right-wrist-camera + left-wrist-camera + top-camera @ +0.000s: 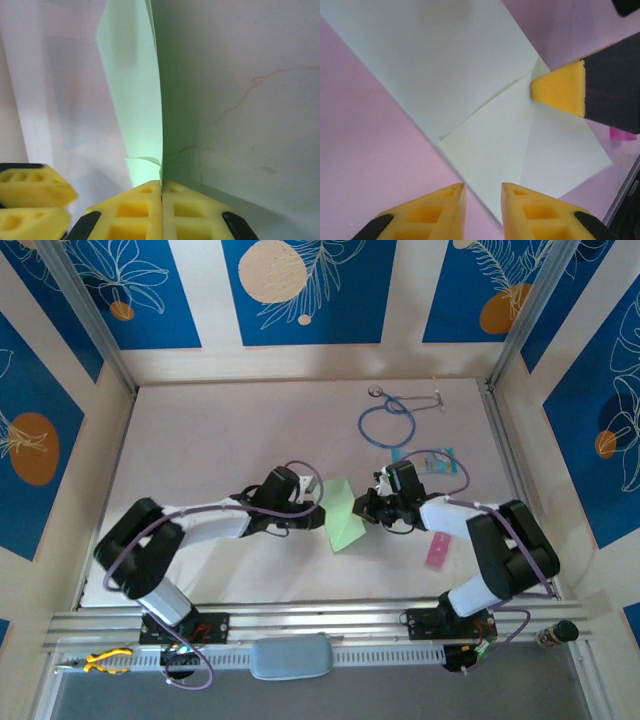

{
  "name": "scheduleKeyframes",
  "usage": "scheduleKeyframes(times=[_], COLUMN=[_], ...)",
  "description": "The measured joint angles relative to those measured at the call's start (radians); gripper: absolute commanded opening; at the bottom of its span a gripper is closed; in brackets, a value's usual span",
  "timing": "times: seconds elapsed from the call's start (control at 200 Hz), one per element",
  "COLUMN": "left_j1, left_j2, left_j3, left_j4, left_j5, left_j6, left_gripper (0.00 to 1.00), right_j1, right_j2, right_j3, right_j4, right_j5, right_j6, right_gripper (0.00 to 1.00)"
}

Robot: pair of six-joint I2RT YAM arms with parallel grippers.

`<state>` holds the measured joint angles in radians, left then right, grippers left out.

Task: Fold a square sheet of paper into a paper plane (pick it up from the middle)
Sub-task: Turn over the paper at the center of the table.

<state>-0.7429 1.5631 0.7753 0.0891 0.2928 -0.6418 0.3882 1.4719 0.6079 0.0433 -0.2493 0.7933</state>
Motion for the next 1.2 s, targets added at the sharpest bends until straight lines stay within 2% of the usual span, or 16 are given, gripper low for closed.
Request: scheduleKeyframes(times=[0.175,0.315,0.54,0.755,0.88,1.041,1.201], left_j1=[0.019,0.039,0.064,0.083,0.109,0.172,0.246], left_j2=[-0.169,-0.264,-0.356,-0.456,-0.521,-0.588,-0.662], left_j3=[-0.064,-0.123,-0.153,-0.196,-0.235,-0.248,-0.257], left_j4=[0.003,-0.008,-0.077,-0.108,-0.119,-0.175,-0.237], left_j5=[-0.121,-0.210,-0.311,-0.385,-0.407,-0.415,-0.425], left_j6=[0.025,0.048,0.082,0.098,0.092,0.086,0.062], left_gripper=[0.43,0.51,0.61,0.78,0.84,0.91,0.94], right_j1=[0.006,0.030,0.176,0.345,0.422,0.484,0.546], right_j2=[-0.114,-0.149,-0.124,0.007,0.105,0.282,0.434], right_j3=[0.128,0.246,0.422,0.554,0.599,0.708,0.815], right_j4=[-0.245,-0.415,-0.653,-0.812,-0.883,-0.975,-1.003], right_j5=[0.143,0.280,0.591,0.966,1.115,1.205,1.188], right_j6=[-0.114,-0.180,-0.249,-0.253,-0.240,-0.202,-0.182], right_gripper=[0.04,0.04,0.02,0.00,0.00,0.01,0.03])
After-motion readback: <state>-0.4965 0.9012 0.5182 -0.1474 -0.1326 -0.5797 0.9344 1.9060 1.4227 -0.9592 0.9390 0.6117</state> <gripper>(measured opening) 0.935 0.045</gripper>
